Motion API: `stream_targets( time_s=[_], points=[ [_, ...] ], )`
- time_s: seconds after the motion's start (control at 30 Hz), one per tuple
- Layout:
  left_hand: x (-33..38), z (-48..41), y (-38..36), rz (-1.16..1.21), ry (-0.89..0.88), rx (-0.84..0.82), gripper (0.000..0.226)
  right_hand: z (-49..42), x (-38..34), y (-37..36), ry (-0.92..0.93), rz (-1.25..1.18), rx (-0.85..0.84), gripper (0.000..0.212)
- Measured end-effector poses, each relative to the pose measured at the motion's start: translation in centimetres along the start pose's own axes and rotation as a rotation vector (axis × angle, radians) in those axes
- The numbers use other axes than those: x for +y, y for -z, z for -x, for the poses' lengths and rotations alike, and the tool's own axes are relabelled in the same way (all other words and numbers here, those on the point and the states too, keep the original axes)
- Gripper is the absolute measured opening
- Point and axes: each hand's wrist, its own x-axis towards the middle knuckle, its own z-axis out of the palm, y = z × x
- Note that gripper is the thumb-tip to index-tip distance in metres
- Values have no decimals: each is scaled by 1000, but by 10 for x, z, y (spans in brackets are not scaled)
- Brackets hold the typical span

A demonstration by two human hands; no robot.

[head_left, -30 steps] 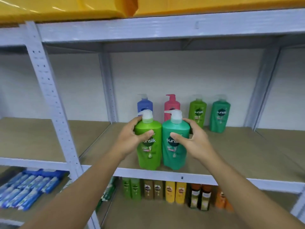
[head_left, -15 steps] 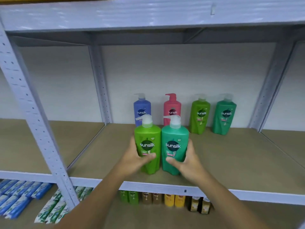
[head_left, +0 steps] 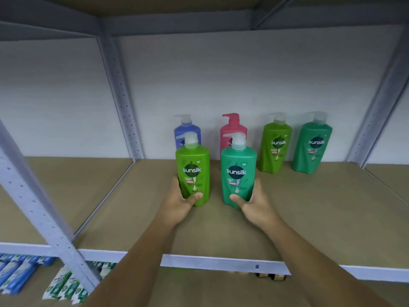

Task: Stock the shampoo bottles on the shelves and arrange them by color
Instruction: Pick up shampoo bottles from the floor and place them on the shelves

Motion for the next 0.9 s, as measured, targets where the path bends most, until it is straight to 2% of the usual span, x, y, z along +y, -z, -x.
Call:
stream_targets(
  time_s=[0.13, 0.33, 0.43, 0.7, 0.9],
  points=[
    [-10, -24, -5, -72, -14, 84, 67, -21, 6, -6, -28, -10, 31, 54],
    [-11, -31, -8, -179, 13, 159, 56, -36, 10, -12, -63, 40, 86, 46],
    [-10, -31, -14, -254, 6, 221, 60, -34, 13, -12, -48, 80, 117, 46],
    [-11, -35, -19, -429, 12, 222, 62, -36, 17, -10, -36, 165, 105, 57],
    [-9, -36, -24, -517, 5, 218, 62, -36, 15, -11, -41, 192, 117, 56]
  ],
)
